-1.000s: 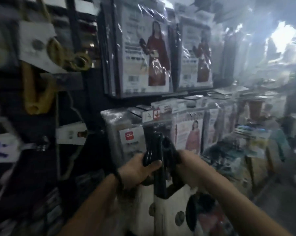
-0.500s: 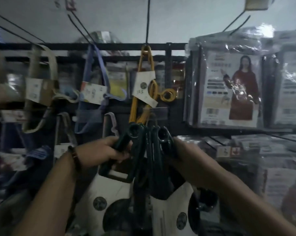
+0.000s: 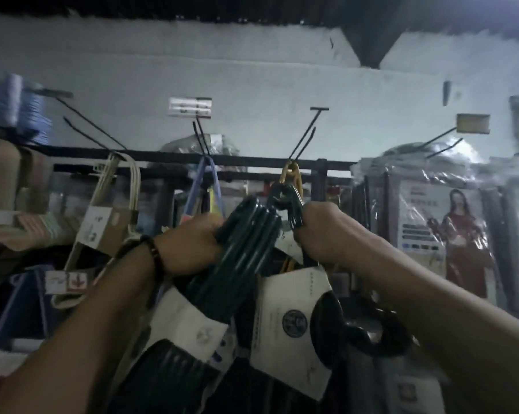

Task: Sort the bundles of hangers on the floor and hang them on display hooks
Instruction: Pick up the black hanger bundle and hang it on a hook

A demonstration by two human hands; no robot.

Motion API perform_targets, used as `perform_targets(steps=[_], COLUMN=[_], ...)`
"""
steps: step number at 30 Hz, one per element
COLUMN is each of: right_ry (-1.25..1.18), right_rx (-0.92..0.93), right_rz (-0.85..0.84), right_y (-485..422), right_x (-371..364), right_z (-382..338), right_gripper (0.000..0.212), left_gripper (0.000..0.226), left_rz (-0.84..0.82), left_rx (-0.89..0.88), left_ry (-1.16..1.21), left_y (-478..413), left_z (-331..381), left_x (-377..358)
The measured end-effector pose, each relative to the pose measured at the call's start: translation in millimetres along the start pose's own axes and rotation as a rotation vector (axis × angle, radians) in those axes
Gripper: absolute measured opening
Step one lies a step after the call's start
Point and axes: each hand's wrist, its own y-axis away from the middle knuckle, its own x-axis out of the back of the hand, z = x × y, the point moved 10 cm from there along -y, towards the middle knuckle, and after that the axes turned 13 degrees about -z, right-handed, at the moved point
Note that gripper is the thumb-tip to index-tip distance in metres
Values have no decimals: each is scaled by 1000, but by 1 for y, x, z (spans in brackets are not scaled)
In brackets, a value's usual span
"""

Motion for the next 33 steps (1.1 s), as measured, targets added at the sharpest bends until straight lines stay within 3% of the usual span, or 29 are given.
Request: perform_targets(steps=[5, 7, 10, 12, 18, 22, 28, 33], right_ry=[232, 216, 207, 197, 138, 62, -26, -8], right_rx=[-92, -113, -105, -99, -86, -98, -80, -86], right_rz=[-47, 8, 99, 167, 312, 310, 267, 210], right_y=[-30, -40, -48, -51, -60, -69, -94, -137], right_x=[29, 51, 83, 104, 141, 138, 127, 112], right_z=[-8, -1, 4, 5, 26, 44, 58, 66], right_gripper=[26, 27, 20, 12, 25, 24, 10, 14], left_gripper=[43, 48, 21, 20, 19, 17, 7, 11], left_rz=[-17, -7, 40, 81, 156, 191, 180, 155], left_rx=[-41, -39, -68, -51, -24, 3, 53, 98], left_ry=[156, 195, 220, 284, 297, 219, 312, 344], left_y=[-27, -38, -51, -57, -76, -86, -100, -117], left_z=[23, 26, 42, 43, 71, 81, 78, 63], left_x=[13, 22, 33, 43, 62, 63, 56, 49])
